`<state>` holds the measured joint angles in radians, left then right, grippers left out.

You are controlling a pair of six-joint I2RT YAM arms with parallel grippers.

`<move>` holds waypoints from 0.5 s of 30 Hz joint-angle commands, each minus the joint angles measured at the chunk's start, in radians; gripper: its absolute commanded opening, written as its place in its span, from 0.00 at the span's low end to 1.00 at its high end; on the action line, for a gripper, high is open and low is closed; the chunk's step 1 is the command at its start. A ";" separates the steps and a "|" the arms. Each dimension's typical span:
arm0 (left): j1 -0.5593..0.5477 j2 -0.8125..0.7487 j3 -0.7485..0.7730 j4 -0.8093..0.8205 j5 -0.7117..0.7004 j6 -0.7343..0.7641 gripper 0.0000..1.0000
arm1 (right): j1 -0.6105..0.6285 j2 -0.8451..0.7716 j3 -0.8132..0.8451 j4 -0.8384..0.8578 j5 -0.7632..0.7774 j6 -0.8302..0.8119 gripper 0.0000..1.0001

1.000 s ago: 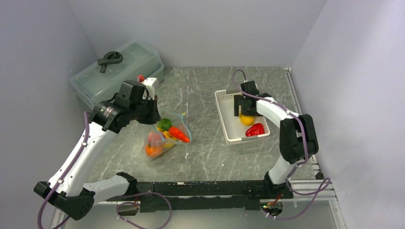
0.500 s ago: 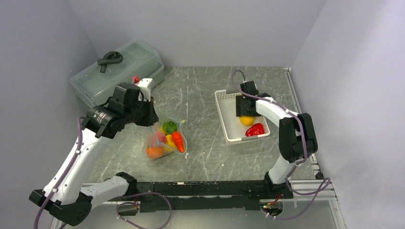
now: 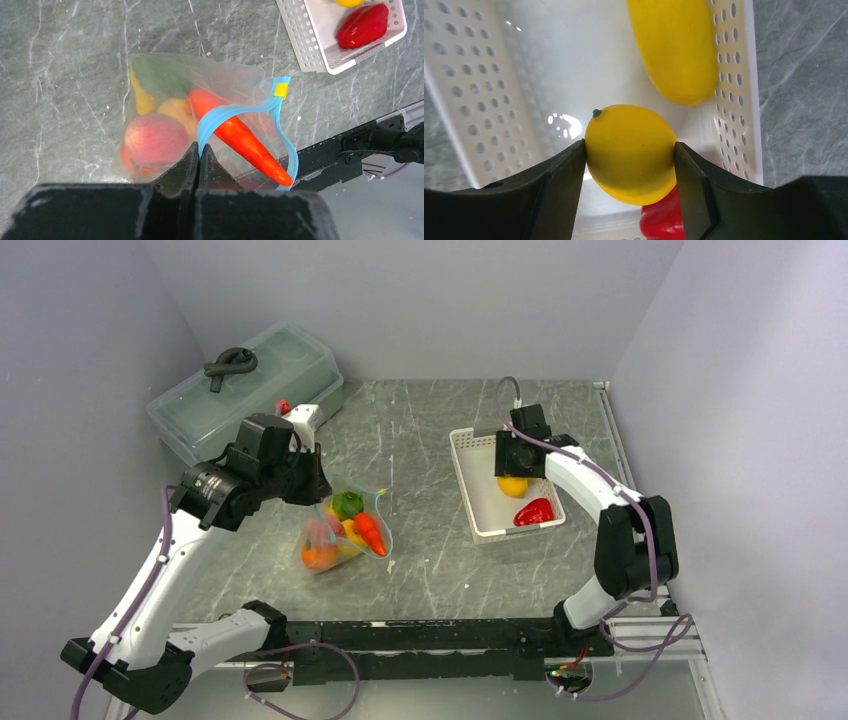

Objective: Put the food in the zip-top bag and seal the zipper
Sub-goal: Pick up the fake fruit from the bin.

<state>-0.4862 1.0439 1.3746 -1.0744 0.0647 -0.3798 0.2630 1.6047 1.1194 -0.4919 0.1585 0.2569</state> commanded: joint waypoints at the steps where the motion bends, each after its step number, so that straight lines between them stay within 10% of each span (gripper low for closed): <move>1: -0.003 -0.007 0.009 0.038 0.008 -0.011 0.00 | -0.003 -0.093 0.010 0.021 -0.038 0.031 0.34; 15: -0.003 0.024 0.015 0.054 0.015 -0.007 0.00 | 0.009 -0.267 0.063 0.063 -0.398 0.111 0.32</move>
<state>-0.4862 1.0607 1.3746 -1.0645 0.0658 -0.3820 0.2638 1.4128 1.1324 -0.4889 -0.0731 0.3286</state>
